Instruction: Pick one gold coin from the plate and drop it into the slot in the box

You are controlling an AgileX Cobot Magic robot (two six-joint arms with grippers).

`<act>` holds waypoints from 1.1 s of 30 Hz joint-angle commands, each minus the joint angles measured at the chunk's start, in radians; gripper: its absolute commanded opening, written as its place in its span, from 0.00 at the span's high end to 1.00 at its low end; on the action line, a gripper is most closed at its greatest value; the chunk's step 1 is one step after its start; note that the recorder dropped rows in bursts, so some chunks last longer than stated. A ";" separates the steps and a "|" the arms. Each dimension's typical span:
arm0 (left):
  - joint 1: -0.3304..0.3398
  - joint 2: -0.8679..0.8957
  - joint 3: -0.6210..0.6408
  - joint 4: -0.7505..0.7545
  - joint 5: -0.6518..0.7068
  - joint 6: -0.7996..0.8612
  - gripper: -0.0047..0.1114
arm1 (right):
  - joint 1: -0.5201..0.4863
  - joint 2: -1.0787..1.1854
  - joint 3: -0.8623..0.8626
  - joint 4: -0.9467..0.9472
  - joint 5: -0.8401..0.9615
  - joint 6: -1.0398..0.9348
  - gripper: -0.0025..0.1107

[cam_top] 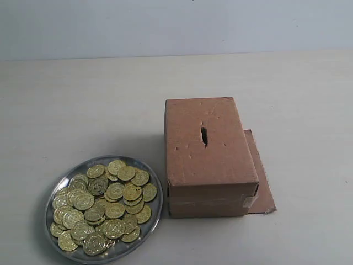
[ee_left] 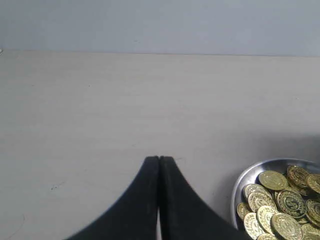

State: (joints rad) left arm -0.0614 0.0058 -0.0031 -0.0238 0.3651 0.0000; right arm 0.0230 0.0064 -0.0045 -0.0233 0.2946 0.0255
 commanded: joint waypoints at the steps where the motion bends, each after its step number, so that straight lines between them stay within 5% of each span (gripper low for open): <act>1: 0.004 -0.006 0.003 0.044 -0.024 0.000 0.96 | -0.006 -0.006 0.004 -0.077 -0.011 -0.031 0.98; 11: 0.004 -0.006 0.003 -0.377 -0.229 -0.140 0.96 | -0.006 -0.006 0.004 -0.011 -0.304 0.032 0.98; 18: 0.004 -0.006 0.003 -0.390 -0.276 -0.140 0.96 | -0.006 -0.006 0.004 0.013 -0.563 0.049 0.98; 23: 0.004 -0.006 0.003 -0.421 -0.278 -0.140 0.96 | -0.006 -0.006 0.004 0.081 -0.717 0.266 0.98; 33: 0.004 -0.006 0.003 -0.448 -0.270 -0.140 0.96 | -0.006 -0.006 0.004 0.104 -0.731 0.465 0.98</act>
State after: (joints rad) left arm -0.0614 0.0058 -0.0031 -0.4524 0.1040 -0.1373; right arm 0.0230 0.0048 -0.0045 0.0798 -0.4262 0.4413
